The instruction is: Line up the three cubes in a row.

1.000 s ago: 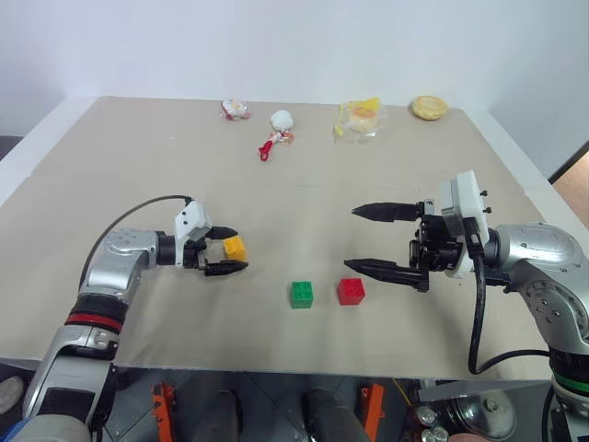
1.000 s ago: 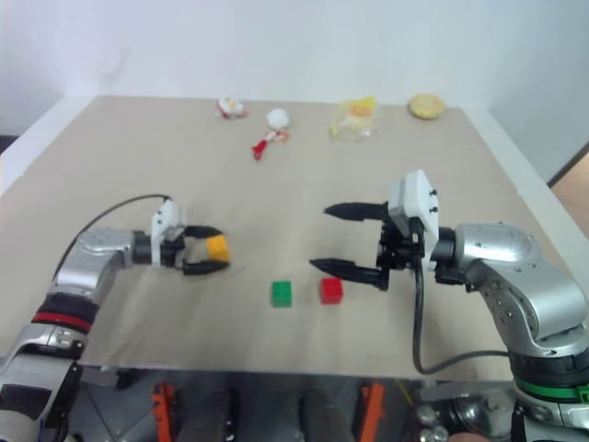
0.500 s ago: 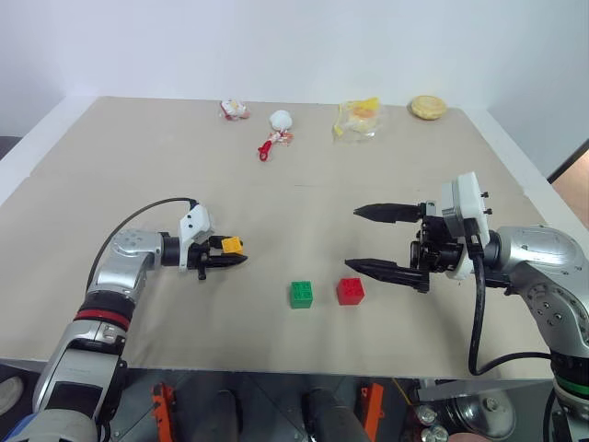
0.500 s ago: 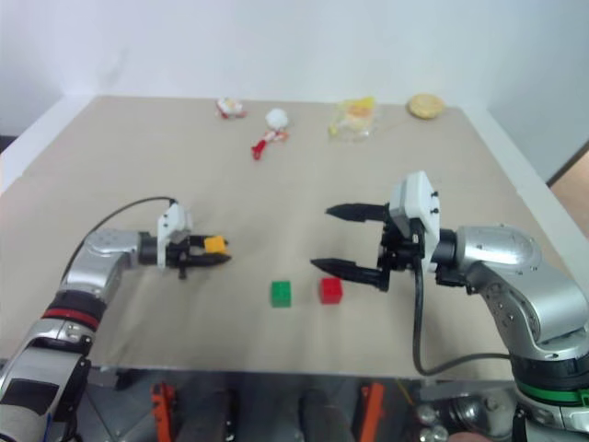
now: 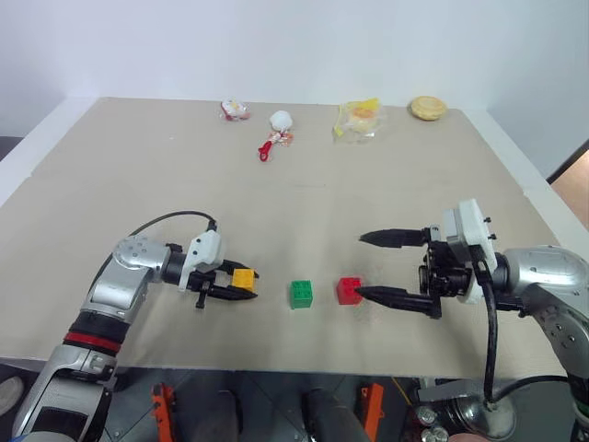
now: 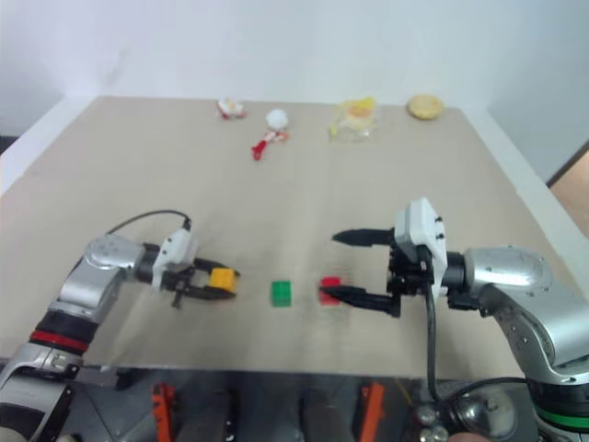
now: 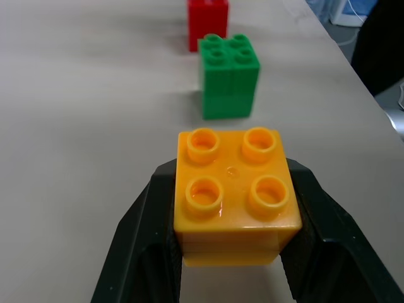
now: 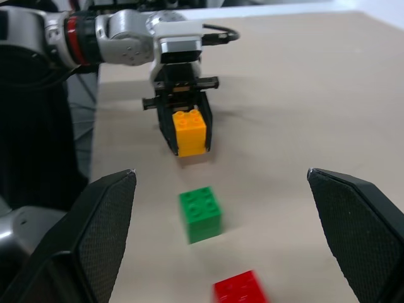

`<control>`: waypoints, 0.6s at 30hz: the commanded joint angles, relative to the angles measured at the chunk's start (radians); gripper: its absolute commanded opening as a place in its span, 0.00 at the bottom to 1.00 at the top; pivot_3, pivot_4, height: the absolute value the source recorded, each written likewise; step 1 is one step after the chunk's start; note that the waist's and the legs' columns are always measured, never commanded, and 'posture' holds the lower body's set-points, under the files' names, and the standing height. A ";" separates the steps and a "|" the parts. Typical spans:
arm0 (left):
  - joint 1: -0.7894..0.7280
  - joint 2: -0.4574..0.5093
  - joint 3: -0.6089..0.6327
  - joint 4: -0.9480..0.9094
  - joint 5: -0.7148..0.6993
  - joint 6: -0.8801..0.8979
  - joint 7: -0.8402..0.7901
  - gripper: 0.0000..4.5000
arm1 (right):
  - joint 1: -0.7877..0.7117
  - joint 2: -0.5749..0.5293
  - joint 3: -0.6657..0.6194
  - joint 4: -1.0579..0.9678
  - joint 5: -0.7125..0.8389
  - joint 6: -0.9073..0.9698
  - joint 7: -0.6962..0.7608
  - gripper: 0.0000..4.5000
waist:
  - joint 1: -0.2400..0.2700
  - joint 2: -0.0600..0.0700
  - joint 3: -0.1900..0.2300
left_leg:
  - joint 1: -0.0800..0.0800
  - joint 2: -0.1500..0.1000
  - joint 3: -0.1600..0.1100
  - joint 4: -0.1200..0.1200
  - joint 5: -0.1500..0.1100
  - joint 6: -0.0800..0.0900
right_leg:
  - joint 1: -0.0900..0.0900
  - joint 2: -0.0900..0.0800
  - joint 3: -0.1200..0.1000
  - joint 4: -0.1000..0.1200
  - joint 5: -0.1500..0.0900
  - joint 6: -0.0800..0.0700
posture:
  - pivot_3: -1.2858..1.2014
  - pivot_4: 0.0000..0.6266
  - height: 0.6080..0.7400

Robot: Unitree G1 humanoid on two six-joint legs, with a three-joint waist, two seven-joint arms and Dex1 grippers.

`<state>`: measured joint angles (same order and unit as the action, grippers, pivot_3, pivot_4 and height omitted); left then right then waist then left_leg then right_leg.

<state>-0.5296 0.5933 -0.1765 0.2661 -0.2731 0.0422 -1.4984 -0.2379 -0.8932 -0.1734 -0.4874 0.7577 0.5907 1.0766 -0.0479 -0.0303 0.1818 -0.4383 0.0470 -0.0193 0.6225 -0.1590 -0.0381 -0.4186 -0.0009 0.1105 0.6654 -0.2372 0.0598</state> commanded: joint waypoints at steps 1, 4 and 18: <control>0.004 0.008 -0.006 -0.045 -0.005 -0.003 -0.007 0.31 | 0.014 -0.027 -0.037 -0.036 0.010 -0.013 0.019 1.00 | 0.000 0.000 0.000 | 0.000 0.000 0.000 0.001 0.000 0.000 | 0.000 0.000 0.000 0.000 0.000 0.000 | 0.52 0.24 1.00; 0.008 0.007 -0.014 -0.046 -0.002 0.001 0.001 0.31 | 0.019 -0.031 -0.033 -0.034 0.005 -0.018 0.021 1.00 | 0.000 0.000 0.000 | 0.000 0.000 0.000 0.001 0.000 0.000 | 0.000 0.000 0.000 0.000 0.000 0.000 | 0.52 0.24 1.00; 0.030 0.005 -0.028 -0.031 0.020 0.019 0.022 0.31 | -0.013 -0.031 -0.016 -0.011 -0.004 -0.021 0.025 1.00 | 0.000 0.000 0.000 | 0.000 0.000 0.000 0.001 0.000 0.000 | 0.000 0.000 0.000 0.000 0.000 0.000 | 0.52 0.24 1.00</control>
<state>-0.5033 0.5948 -0.2011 0.2542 -0.2522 0.0639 -1.4755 -0.2340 -0.9105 -0.1727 -0.4867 0.7480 0.5793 1.0948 -0.0479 -0.0303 0.1818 -0.4385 0.0470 -0.0192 0.6232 -0.1590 -0.0380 -0.4185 -0.0010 0.1105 0.6654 -0.2372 0.0600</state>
